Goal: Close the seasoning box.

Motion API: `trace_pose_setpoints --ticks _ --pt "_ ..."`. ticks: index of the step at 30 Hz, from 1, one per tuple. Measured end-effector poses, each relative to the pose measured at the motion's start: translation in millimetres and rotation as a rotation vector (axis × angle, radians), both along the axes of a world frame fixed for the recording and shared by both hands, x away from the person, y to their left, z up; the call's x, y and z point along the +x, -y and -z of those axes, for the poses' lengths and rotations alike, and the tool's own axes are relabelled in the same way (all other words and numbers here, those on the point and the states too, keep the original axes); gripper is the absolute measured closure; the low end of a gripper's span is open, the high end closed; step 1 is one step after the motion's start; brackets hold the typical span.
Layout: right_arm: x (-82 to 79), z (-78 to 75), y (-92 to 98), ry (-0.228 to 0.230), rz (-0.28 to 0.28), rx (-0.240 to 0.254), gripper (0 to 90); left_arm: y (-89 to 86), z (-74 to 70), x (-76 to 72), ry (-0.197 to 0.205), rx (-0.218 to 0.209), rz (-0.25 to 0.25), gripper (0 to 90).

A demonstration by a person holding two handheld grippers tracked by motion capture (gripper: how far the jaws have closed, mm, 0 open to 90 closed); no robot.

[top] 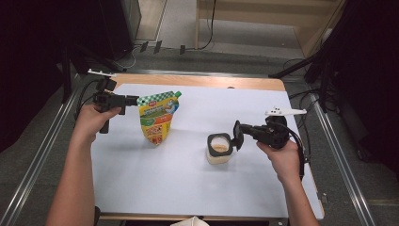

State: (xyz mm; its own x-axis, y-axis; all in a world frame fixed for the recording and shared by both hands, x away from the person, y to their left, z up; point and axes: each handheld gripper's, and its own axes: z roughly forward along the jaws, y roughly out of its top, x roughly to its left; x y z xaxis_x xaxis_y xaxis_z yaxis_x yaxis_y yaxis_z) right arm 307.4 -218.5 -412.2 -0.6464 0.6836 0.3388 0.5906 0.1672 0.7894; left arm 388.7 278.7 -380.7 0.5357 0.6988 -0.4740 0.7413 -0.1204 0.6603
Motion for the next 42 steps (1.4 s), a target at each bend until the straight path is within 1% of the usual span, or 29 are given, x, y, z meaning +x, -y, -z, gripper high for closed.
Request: trace_pose_setpoints --ticks 8,19,26,31,39,41,42 --pt "-1.3 1.4 -11.0 0.015 -0.029 -0.014 90.0 0.4 0.3 0.0 -0.001 0.000 0.000 41.4" --pt "-3.1 4.8 -24.8 0.004 -0.067 -0.017 90.0 -0.5 1.1 0.5 -0.006 0.006 0.001 41.3" --pt "-4.3 8.8 -36.0 0.001 -0.097 -0.039 90.0 -0.6 1.2 0.4 -0.008 0.004 0.002 41.3" --pt "-4.6 13.3 -43.2 -0.012 -0.112 -0.056 90.0 -0.4 1.5 0.6 -0.010 0.007 0.001 41.2" --pt "-3.0 25.8 -56.6 -0.038 -0.147 -0.104 90.0 0.4 2.2 0.9 -0.012 0.008 0.001 41.2" --pt "-2.8 26.9 -58.4 -0.034 -0.153 -0.093 90.0 0.3 2.3 0.9 -0.012 0.009 0.001 41.2" --pt "-3.3 26.7 -59.2 -0.033 -0.154 -0.097 90.0 0.2 2.4 0.9 -0.013 0.009 0.001 41.2"
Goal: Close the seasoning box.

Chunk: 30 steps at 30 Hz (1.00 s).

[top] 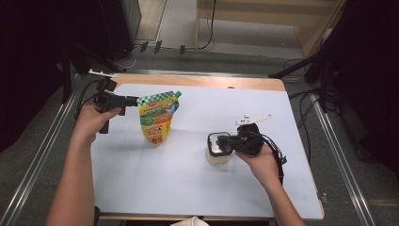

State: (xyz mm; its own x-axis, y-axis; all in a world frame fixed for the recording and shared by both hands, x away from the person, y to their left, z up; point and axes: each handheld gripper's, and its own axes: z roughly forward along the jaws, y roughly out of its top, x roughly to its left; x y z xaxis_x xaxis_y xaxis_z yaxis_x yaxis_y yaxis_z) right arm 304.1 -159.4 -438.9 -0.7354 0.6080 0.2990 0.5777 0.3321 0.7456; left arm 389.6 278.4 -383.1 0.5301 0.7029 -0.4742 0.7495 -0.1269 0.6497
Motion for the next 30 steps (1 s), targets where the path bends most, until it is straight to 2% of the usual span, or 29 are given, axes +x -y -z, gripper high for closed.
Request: trace_pose_setpoints --ticks 4,10,20,30 --pt "-0.8 0.5 -1.5 -0.001 -0.006 0.006 90.0 0.5 0.8 0.3 -0.001 0.002 0.003 41.2" --pt "-1.4 -0.1 -2.8 0.011 -0.012 0.005 84.8 0.9 1.3 0.6 -0.002 0.005 0.006 41.2" --pt "0.1 -0.2 2.4 0.027 0.009 0.004 78.4 1.4 2.6 0.6 -0.007 0.005 0.005 41.2" --pt "4.1 0.2 15.7 0.047 0.047 0.006 72.4 0.8 2.7 0.8 -0.008 0.005 0.005 41.2"
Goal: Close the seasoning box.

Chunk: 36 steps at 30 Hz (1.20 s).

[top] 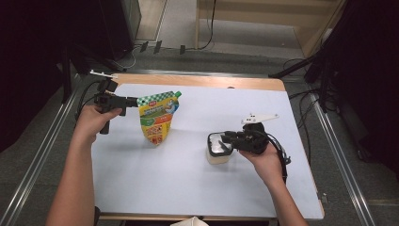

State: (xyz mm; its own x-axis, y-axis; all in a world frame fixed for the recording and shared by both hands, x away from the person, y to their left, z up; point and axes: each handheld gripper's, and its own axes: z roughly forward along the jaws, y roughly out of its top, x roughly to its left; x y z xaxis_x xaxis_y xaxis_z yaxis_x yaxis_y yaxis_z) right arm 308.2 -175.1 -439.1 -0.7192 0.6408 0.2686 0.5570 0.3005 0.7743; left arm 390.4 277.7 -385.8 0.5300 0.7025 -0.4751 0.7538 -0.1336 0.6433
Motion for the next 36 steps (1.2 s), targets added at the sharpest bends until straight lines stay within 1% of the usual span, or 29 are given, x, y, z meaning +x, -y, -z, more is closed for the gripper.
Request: trace_pose_setpoints --ticks 8,14,18,22,27,32,36 --pt "3.8 0.5 13.4 0.001 0.037 0.011 67.2 0.1 0.5 0.2 0.000 0.001 0.002 41.2" --pt "6.0 1.1 22.2 0.007 0.064 0.011 61.3 -0.4 0.6 0.3 -0.001 -0.001 0.002 41.2" --pt "7.7 1.7 29.3 0.007 0.085 0.022 58.1 -0.5 0.7 0.3 -0.001 -0.001 0.002 41.2" --pt "10.1 3.1 37.7 0.016 0.104 0.021 55.1 -0.7 1.1 0.5 -0.001 0.000 0.002 41.2" --pt "12.3 5.7 46.1 0.016 0.132 0.030 52.1 -0.5 1.3 0.5 -0.002 0.002 0.003 41.2" --pt "13.8 9.0 51.1 0.035 0.150 0.028 45.7 -0.4 1.5 0.5 -0.004 0.003 0.003 41.2" --pt "14.9 12.4 55.2 0.050 0.158 0.021 44.2 -0.9 2.0 0.7 -0.006 0.002 0.001 41.2"
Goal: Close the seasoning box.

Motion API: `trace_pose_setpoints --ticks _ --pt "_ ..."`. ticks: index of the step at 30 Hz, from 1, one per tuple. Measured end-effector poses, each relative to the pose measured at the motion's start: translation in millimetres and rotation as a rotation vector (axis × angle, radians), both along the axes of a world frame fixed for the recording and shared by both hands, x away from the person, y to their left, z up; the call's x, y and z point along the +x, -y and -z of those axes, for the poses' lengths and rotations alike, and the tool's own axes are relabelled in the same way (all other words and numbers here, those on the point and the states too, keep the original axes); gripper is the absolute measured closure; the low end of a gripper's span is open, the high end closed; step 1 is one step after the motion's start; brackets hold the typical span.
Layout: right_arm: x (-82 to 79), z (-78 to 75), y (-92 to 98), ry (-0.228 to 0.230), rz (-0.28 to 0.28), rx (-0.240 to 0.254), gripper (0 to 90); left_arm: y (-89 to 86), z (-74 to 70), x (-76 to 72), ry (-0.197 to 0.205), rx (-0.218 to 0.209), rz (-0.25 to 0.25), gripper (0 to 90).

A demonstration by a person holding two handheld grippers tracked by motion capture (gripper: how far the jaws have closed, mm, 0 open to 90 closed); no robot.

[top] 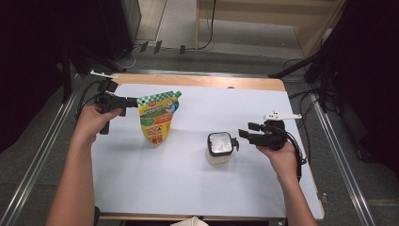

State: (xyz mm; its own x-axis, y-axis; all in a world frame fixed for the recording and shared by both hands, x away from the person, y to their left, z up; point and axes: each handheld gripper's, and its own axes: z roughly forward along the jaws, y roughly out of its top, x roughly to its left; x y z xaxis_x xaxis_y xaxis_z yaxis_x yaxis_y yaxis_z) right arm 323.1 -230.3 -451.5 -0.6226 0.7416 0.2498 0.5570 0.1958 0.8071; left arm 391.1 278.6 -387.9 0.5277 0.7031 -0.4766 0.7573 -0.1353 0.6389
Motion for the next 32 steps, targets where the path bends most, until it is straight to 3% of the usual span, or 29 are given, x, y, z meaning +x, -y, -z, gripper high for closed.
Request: trace_pose_setpoints --ticks 12,32 --pt "3.7 9.3 10.8 0.001 0.040 -0.008 40.4 -0.5 0.8 0.3 -0.002 0.003 -0.002 41.2" --pt "6.1 17.7 8.8 0.007 0.069 -0.040 34.2 -3.0 5.3 1.7 0.012 -0.003 -0.026 37.7"
